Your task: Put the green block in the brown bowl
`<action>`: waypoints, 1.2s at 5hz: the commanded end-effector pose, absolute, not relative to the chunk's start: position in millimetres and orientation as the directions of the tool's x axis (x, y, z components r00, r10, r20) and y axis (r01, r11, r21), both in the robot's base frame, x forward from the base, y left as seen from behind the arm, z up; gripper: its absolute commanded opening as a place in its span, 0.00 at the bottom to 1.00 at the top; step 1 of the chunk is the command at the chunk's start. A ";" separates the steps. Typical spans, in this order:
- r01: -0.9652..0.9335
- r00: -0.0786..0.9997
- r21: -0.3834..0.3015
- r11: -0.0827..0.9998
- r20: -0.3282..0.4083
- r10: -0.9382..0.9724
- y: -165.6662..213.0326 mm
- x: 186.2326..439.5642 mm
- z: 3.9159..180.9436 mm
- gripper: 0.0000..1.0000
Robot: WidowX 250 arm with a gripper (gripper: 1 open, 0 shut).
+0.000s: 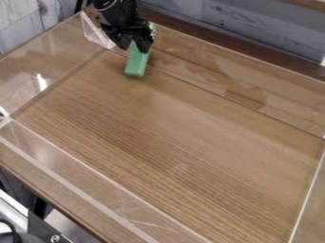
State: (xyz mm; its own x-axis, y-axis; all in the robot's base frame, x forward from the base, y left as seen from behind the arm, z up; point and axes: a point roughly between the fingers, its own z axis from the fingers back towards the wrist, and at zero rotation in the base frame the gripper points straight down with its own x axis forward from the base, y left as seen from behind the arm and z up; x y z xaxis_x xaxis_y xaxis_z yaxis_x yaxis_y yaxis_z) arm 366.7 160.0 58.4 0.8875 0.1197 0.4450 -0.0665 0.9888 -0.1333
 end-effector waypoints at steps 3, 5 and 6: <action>-0.106 0.884 -0.112 0.988 0.444 0.145 176.2 368.1 55.6 1.00; -0.119 0.894 -0.132 0.984 0.417 0.164 173.1 371.9 46.5 1.00; -0.126 0.899 -0.141 0.982 0.403 0.173 171.1 373.8 43.4 0.00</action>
State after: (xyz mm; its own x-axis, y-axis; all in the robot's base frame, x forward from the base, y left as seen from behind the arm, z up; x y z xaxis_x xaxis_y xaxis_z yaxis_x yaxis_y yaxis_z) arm 364.4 167.5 26.0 0.9151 0.1917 0.3547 -0.1400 0.9761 -0.1663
